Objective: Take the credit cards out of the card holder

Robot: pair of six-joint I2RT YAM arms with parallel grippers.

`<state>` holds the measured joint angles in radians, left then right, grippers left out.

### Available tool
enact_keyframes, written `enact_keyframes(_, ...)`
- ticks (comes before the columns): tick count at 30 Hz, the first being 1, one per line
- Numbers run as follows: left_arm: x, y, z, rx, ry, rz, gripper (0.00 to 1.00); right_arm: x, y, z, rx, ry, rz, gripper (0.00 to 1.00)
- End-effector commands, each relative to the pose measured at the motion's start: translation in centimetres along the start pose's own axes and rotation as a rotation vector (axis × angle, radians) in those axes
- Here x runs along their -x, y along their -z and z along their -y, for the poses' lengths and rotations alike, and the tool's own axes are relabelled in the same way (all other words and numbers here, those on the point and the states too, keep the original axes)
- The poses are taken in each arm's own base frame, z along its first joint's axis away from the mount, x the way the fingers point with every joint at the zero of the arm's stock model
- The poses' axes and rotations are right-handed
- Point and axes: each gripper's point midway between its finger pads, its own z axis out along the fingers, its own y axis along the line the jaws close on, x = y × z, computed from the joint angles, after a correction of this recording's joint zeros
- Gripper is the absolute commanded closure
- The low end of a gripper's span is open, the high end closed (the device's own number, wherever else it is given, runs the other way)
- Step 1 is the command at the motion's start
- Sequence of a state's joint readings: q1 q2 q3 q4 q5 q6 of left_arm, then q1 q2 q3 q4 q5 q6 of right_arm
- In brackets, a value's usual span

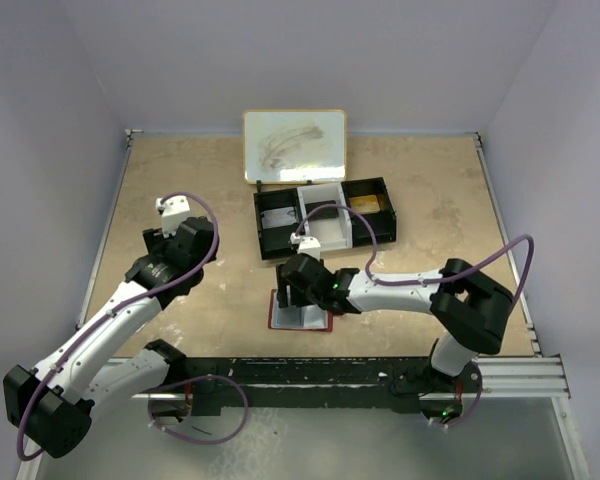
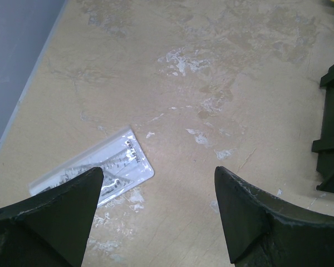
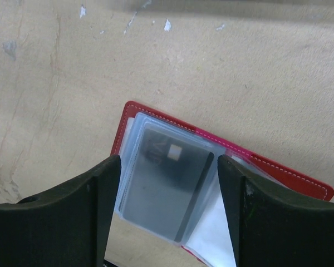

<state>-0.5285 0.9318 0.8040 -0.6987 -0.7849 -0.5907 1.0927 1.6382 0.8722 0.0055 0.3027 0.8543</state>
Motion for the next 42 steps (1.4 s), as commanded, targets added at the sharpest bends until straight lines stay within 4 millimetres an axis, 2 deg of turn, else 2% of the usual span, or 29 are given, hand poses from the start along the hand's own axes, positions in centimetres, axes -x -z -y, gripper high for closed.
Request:
enact_keyframes(1, 1.3, 0.3, 0.1, -0.006, 0.044, 0.026, 0.22, 0.9, -0.1, 0.5, -0.075, 0.072, 0.018, 0.27)
enact_keyframes(5, 1.3, 0.3, 0.1, -0.004, 0.044, 0.026, 0.22, -1.0, -0.8, 1.8, -0.149, 0.109, -0.035, 0.26)
enact_keyframes(6, 1.3, 0.3, 0.1, -0.005, 0.045, 0.028, 0.22, -0.3, -0.8, 1.0, -0.149, 0.096, -0.019, 0.26)
enact_keyframes(18, 1.3, 0.3, 0.1, -0.005, 0.042, 0.027, 0.22, -1.6, -1.2, 1.8, -0.292, 0.122, -0.023, 0.26)
enact_keyframes(22, 1.3, 0.4, 0.1, -0.006, 0.043, 0.029, 0.22, -1.9, -1.1, 0.8, -0.222, 0.101, -0.035, 0.31)
enact_keyframes(25, 1.3, 0.3, 0.1, -0.007, 0.043, 0.028, 0.22, -2.1, -0.8, -1.2, -0.106, 0.081, -0.049, 0.35)
enact_keyframes(31, 1.1, 0.3, 0.2, -0.009, 0.041, 0.023, 0.22, -1.6, -0.4, -4.0, 0.045, 0.021, -0.046, 0.33)
enact_keyframes(32, 1.2, 0.3, 0.2, -0.009, 0.041, 0.023, 0.22, -2.3, -0.5, -3.5, 0.049, 0.017, -0.060, 0.33)
enact_keyframes(35, 1.2, 0.3, 0.2, -0.011, 0.041, 0.023, 0.22, -2.3, -0.6, -3.5, 0.077, -0.006, -0.064, 0.34)
enact_keyframes(39, 1.3, 0.5, 0.3, -0.021, 0.050, 0.023, 0.22, -2.0, -0.4, -3.4, 0.118, -0.038, -0.057, 0.35)
enact_keyframes(42, 1.1, 1.0, 1.1, -0.084, 0.086, 0.009, 0.22, -1.6, -0.2, -3.3, 0.154, -0.062, -0.050, 0.36)
